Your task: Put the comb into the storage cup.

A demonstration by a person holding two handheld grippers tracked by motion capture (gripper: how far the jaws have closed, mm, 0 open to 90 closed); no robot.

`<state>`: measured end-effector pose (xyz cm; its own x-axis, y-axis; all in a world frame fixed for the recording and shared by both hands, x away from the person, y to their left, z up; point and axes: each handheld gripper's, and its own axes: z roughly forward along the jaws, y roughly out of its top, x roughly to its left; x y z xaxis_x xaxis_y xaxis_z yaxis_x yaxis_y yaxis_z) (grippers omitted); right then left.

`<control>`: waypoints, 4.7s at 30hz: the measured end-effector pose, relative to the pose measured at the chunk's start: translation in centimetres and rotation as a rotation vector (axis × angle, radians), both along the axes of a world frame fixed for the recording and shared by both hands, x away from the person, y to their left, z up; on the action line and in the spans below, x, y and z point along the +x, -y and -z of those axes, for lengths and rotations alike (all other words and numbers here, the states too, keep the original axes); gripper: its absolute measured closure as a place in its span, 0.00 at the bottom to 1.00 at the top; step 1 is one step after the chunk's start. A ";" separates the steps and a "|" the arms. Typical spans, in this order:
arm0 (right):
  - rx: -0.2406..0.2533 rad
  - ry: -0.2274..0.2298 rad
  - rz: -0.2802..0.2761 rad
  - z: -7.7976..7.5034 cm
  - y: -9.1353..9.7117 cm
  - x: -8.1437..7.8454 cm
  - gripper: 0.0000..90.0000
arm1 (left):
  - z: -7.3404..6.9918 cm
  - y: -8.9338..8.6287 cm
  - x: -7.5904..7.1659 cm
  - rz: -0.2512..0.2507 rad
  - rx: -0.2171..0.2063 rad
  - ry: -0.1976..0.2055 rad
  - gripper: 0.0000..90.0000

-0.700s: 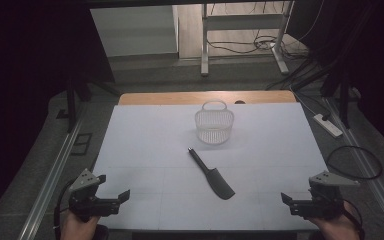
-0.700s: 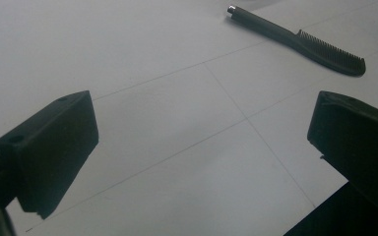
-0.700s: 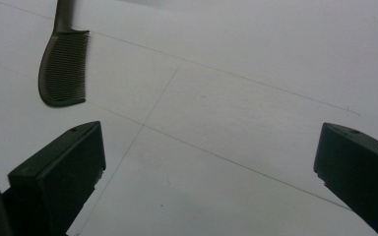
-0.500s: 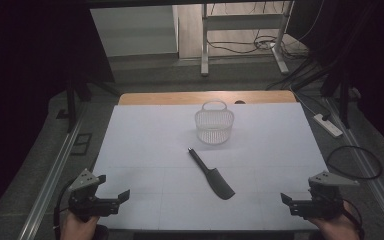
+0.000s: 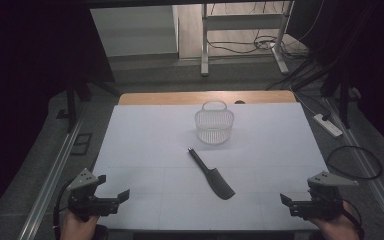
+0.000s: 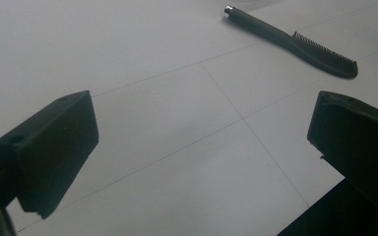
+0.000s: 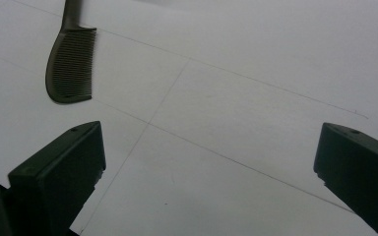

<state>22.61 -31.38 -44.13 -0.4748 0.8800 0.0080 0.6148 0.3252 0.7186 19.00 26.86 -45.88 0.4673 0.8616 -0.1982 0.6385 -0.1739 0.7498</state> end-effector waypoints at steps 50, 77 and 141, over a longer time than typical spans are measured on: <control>-0.015 -0.010 -0.012 0.1 -0.2 0.1 0.00 | -0.7 2.4 4.1 0.121 -0.031 -0.028 0.00; -0.017 -0.013 -0.016 0.1 -0.2 0.1 0.00 | -1.0 6.4 8.2 0.209 -0.001 -0.083 0.00; -0.018 -0.021 -0.013 0.2 -0.2 0.2 0.00 | -0.6 16.3 18.0 0.415 0.105 -0.134 0.00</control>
